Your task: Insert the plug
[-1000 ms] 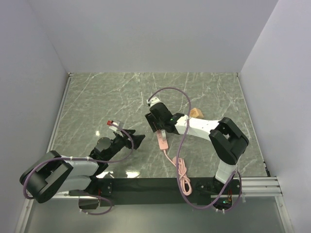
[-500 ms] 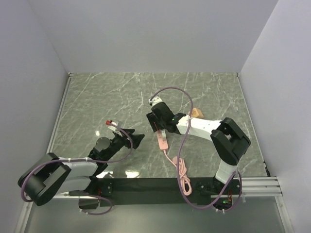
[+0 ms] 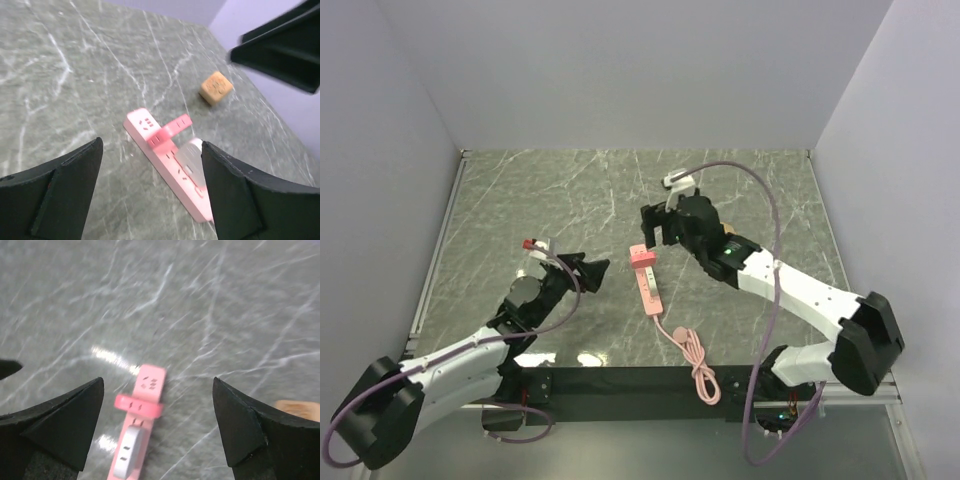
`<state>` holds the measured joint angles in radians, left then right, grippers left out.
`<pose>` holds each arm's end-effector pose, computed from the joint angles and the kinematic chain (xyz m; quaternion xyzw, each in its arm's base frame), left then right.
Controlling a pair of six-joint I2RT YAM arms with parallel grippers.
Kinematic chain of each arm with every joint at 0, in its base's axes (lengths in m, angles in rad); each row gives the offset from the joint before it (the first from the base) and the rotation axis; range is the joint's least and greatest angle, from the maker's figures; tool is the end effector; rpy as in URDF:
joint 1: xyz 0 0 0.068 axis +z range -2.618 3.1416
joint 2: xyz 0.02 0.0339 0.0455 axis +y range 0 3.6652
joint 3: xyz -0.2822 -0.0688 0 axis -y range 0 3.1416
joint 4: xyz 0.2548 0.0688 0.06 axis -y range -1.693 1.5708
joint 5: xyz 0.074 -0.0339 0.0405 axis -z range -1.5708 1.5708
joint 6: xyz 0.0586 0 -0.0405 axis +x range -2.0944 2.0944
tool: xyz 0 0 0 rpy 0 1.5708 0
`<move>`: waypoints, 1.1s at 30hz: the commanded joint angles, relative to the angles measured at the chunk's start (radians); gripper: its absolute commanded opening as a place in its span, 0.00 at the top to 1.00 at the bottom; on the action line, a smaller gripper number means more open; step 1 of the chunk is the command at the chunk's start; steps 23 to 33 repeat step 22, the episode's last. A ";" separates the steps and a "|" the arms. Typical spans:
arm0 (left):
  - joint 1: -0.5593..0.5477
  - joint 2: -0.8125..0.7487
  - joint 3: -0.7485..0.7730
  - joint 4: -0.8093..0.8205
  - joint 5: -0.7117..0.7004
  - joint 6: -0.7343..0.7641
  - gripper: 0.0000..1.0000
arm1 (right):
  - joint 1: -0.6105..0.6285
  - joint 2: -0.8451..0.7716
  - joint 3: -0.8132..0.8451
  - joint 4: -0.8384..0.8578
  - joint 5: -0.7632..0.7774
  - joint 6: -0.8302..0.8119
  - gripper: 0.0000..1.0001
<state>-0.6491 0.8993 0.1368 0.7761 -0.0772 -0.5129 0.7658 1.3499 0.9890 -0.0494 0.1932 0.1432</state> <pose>0.1641 -0.1188 0.2036 0.0203 0.7020 -0.3678 0.6095 0.2517 0.2264 0.3025 -0.2046 0.8086 0.1671 0.5257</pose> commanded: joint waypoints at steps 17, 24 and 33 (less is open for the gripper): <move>0.048 -0.125 0.451 -0.687 -0.523 -0.033 0.05 | -0.428 -0.661 -0.372 0.187 -0.004 0.114 0.03; 0.048 -0.157 0.477 -0.716 -0.545 -0.015 0.04 | -0.461 -0.663 -0.389 0.210 -0.051 0.131 0.02; 0.048 -0.157 0.477 -0.716 -0.545 -0.015 0.04 | -0.461 -0.663 -0.389 0.210 -0.051 0.131 0.02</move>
